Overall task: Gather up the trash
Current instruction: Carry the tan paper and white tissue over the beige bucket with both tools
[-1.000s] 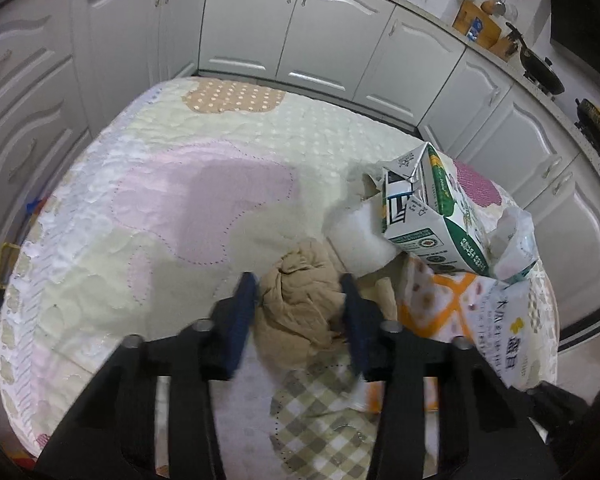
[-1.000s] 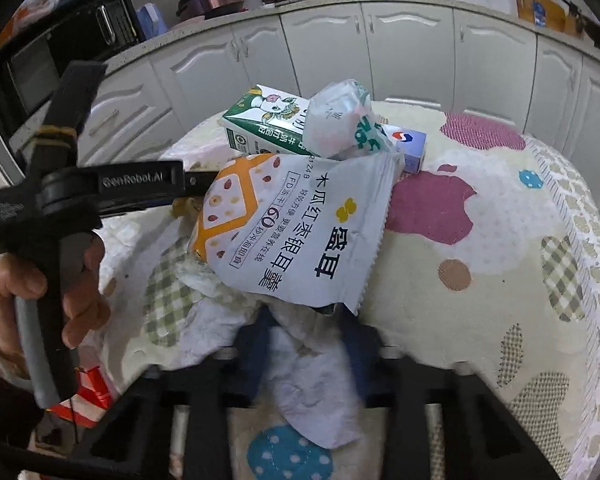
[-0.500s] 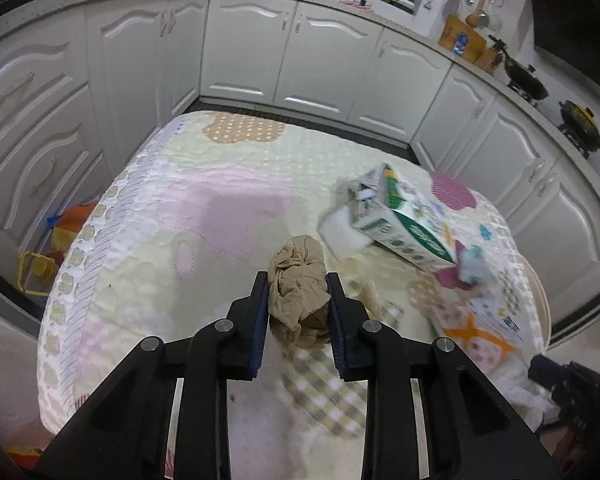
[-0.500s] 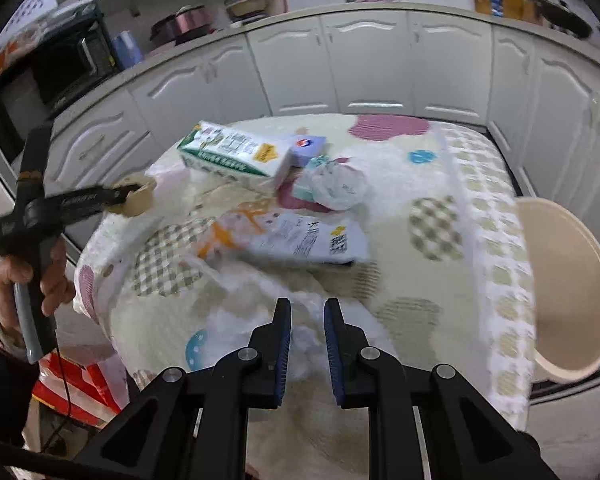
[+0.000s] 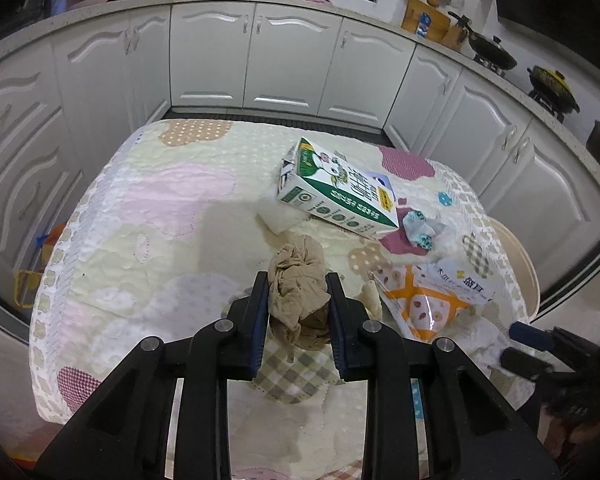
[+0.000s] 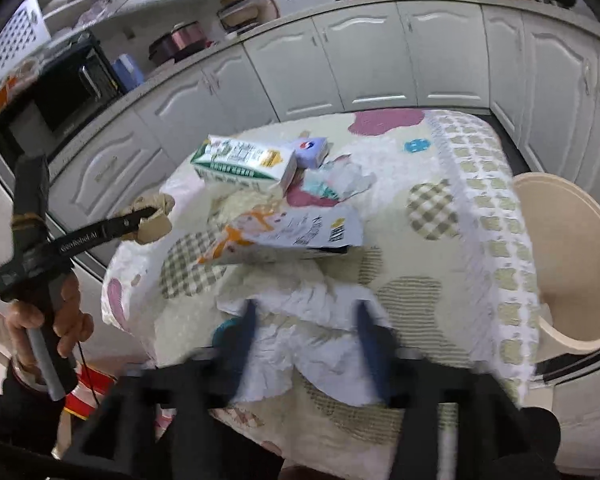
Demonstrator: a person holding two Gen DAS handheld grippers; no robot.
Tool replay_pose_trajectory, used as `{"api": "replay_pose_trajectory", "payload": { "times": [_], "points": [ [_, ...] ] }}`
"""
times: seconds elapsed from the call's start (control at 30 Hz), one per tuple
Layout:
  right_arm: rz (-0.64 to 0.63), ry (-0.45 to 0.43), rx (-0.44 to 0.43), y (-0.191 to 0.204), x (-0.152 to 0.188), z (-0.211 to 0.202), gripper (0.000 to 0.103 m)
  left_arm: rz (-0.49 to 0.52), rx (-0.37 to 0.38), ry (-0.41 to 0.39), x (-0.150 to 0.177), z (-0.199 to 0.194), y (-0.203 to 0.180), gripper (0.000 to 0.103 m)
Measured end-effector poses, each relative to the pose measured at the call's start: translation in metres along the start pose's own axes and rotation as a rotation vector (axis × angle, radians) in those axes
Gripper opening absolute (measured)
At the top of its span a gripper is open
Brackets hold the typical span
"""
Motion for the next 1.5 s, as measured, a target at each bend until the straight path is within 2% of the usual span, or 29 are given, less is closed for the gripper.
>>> {"api": "replay_pose_trajectory", "payload": {
  "times": [0.1, 0.17, 0.23, 0.27, 0.3, 0.33, 0.5, 0.63, 0.73, 1.03, 1.23, 1.5],
  "points": [
    [-0.046, 0.032, 0.039, 0.01, 0.0, 0.027, 0.058, 0.007, 0.008, 0.0, 0.0, 0.0, -0.005, 0.024],
    [-0.089, 0.06, 0.031, 0.019, 0.004, 0.043, 0.058, 0.009, 0.012, -0.006, -0.001, -0.002, -0.007, 0.024],
    [-0.139, 0.077, 0.077, 0.026, 0.009, 0.05, 0.049, 0.013, 0.014, -0.016, -0.002, -0.006, -0.007, 0.024],
    [-0.157, 0.071, 0.092, 0.028, 0.011, 0.049, 0.04, 0.015, 0.013, -0.02, -0.002, -0.007, -0.007, 0.024],
    [-0.159, 0.084, 0.056, 0.029, 0.012, 0.045, 0.023, 0.017, 0.012, -0.024, -0.002, -0.008, -0.006, 0.024],
    [-0.138, 0.095, 0.021, 0.029, 0.011, 0.042, 0.019, 0.017, 0.01, -0.025, -0.002, -0.009, -0.005, 0.024],
    [-0.11, 0.055, -0.126, 0.034, 0.001, 0.003, 0.017, 0.0, 0.008, -0.027, -0.005, -0.01, -0.005, 0.024],
    [-0.083, -0.029, -0.175, 0.033, -0.012, -0.025, 0.017, 0.009, 0.018, -0.036, -0.006, -0.012, -0.014, 0.024],
    [-0.058, -0.092, -0.139, 0.02, -0.027, -0.036, 0.017, 0.018, 0.028, -0.039, -0.008, -0.014, -0.023, 0.024],
    [0.011, -0.163, -0.099, -0.01, -0.034, -0.058, 0.017, 0.079, 0.091, -0.064, -0.016, -0.022, -0.066, 0.024],
    [-0.008, -0.213, -0.007, -0.027, -0.038, -0.078, 0.017, 0.12, 0.164, -0.058, -0.02, -0.02, -0.103, 0.024],
    [0.047, -0.256, 0.072, -0.066, -0.041, -0.099, 0.017, 0.201, 0.216, -0.052, -0.022, -0.013, -0.155, 0.024]
  ]
}}
Point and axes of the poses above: each gripper's, at about its wrist camera, not at the fingertips, and z roughly the way its jaws point, y to its left, x to its underside, the point moved 3 cm from there along z, roughly the way its jaws point, and after that the axes turned 3 degrees about -y, right-handed, at the moved point
